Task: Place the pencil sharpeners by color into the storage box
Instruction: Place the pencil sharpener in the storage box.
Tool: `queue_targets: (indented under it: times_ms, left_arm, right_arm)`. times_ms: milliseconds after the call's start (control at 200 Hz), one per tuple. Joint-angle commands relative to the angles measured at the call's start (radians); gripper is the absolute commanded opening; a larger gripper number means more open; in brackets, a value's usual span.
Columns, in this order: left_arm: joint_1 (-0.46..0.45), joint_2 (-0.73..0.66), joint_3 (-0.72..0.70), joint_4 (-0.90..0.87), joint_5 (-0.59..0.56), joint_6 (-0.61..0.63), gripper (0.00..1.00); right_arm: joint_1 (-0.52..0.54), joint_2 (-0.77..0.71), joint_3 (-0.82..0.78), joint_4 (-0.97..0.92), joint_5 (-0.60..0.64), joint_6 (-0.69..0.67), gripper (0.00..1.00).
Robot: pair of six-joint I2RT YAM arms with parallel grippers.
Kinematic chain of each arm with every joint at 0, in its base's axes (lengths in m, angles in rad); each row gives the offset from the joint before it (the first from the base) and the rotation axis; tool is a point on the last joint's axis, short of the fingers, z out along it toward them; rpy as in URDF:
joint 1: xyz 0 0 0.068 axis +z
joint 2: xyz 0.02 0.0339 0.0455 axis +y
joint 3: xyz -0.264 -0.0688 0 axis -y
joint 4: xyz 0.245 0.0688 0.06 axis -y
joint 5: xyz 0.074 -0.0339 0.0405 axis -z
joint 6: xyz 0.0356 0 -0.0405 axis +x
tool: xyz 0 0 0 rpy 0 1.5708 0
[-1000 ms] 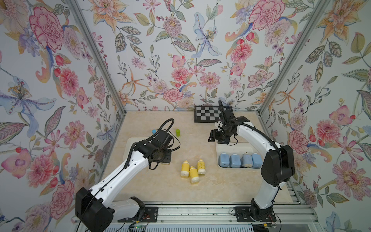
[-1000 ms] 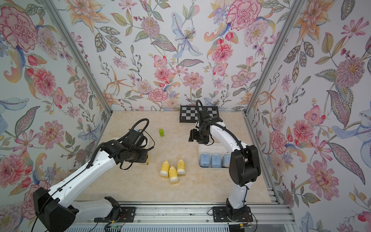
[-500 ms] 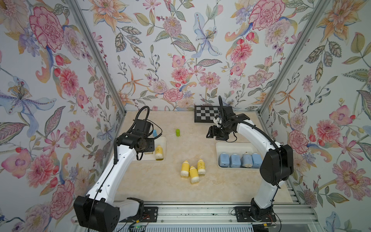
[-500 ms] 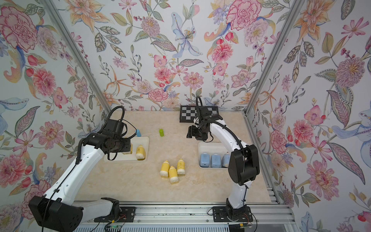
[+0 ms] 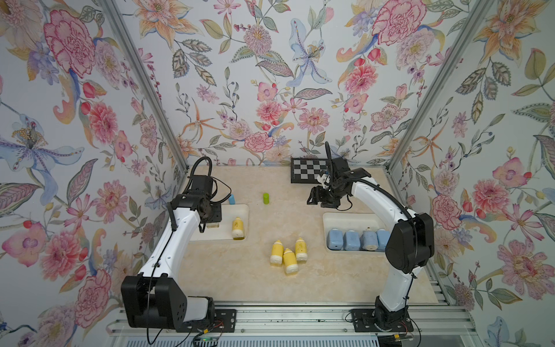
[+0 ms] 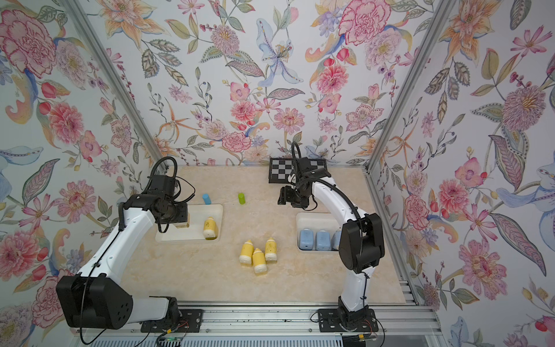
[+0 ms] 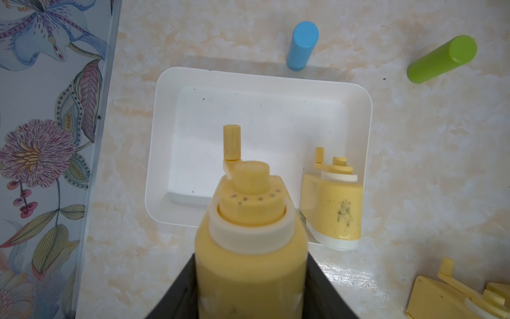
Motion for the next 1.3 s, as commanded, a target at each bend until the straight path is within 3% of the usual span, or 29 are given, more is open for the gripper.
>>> queue_targets:
  times_ms: [0,791,1296]
  left_arm:
    - [0.027,0.012,-0.026,0.045,0.025,0.046,0.44]
    - [0.073,0.133,-0.081,0.158,0.067,0.088,0.44]
    - [0.063,0.106,-0.164,0.216,0.151,0.034,0.45]
  right_arm:
    - [0.004,0.027,0.033,-0.007,-0.015,-0.012,0.7]
    - [0.008,0.049,0.035,-0.009,-0.015,-0.001,0.7]
    - [0.008,0.046,0.019,-0.007,-0.015,-0.001,0.7]
